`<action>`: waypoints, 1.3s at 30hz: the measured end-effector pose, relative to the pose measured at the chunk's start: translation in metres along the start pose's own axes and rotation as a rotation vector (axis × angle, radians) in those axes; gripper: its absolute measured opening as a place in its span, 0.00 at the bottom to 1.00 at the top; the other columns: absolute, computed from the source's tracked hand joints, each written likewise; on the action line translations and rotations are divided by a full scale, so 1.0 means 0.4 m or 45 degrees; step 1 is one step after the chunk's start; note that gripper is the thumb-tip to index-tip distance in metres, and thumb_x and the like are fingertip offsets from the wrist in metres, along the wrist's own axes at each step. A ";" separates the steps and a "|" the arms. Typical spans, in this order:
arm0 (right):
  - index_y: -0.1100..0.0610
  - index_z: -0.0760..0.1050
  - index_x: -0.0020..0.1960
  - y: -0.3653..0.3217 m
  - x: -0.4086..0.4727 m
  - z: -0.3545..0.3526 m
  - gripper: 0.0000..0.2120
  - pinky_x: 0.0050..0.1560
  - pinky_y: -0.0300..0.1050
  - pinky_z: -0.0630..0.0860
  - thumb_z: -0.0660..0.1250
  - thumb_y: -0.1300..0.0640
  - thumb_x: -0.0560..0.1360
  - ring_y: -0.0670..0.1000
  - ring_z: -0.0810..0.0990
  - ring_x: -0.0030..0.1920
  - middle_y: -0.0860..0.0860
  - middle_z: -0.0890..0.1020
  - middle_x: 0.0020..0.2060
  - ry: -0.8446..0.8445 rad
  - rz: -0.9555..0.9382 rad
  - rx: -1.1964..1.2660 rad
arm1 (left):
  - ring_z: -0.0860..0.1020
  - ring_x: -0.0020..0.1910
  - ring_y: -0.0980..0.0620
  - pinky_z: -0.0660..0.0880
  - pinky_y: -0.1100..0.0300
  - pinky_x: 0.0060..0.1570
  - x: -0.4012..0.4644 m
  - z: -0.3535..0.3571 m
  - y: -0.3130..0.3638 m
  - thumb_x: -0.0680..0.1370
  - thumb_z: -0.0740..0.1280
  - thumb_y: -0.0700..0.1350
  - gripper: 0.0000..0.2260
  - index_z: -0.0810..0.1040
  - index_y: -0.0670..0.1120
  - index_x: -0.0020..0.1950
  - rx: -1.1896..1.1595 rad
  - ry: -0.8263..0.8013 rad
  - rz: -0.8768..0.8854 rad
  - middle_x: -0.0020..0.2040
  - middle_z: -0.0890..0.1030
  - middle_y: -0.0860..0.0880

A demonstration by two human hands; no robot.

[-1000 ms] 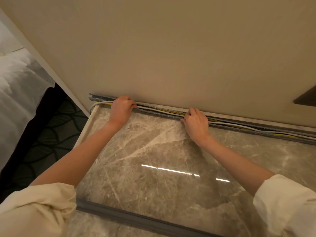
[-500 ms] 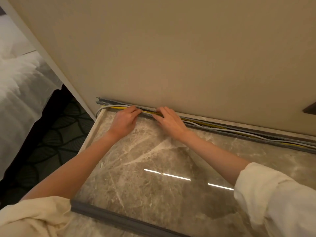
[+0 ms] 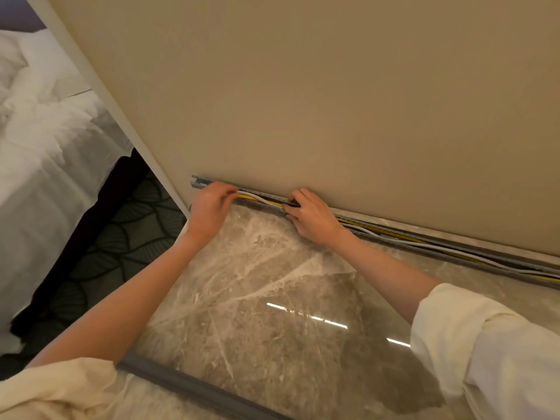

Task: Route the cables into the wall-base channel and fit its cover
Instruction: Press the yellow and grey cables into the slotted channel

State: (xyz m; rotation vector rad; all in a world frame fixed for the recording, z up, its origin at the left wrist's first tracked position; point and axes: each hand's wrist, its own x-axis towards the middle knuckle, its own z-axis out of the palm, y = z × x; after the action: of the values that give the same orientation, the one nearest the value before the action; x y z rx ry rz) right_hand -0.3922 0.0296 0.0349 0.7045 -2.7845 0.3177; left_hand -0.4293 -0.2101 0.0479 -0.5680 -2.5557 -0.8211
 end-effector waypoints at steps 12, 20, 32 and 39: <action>0.63 0.82 0.49 0.009 0.003 0.014 0.09 0.43 0.50 0.76 0.71 0.62 0.70 0.61 0.77 0.45 0.59 0.78 0.43 0.032 0.012 0.100 | 0.78 0.45 0.40 0.75 0.49 0.46 0.021 -0.035 -0.161 0.77 0.65 0.42 0.10 0.81 0.38 0.53 0.314 -0.243 -0.489 0.47 0.81 0.38; 0.64 0.81 0.53 0.009 0.003 0.014 0.10 0.49 0.51 0.73 0.69 0.63 0.72 0.61 0.74 0.49 0.59 0.77 0.45 -0.010 0.093 0.249 | 0.78 0.48 0.40 0.74 0.48 0.49 0.035 -0.035 -0.180 0.78 0.64 0.41 0.08 0.77 0.38 0.53 0.177 -0.368 -0.568 0.50 0.81 0.39; 0.64 0.81 0.54 0.014 -0.006 0.021 0.11 0.49 0.50 0.74 0.70 0.63 0.72 0.60 0.74 0.47 0.58 0.78 0.45 0.016 0.014 0.233 | 0.78 0.49 0.40 0.76 0.47 0.49 0.036 -0.106 -0.188 0.79 0.59 0.36 0.09 0.67 0.38 0.58 0.623 -0.804 -0.045 0.52 0.77 0.39; 0.64 0.80 0.54 0.022 -0.011 0.034 0.11 0.48 0.50 0.76 0.70 0.63 0.72 0.60 0.75 0.47 0.58 0.79 0.45 0.032 -0.044 0.173 | 0.76 0.38 0.43 0.76 0.51 0.38 0.140 -0.164 -0.172 0.76 0.61 0.32 0.10 0.67 0.40 0.56 0.997 -0.898 0.408 0.46 0.76 0.41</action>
State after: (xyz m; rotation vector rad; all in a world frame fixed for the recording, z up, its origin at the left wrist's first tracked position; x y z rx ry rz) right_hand -0.3954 0.0353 0.0195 0.7729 -2.7438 0.5095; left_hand -0.4939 -0.2876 0.0924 -1.0693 -2.9307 0.5970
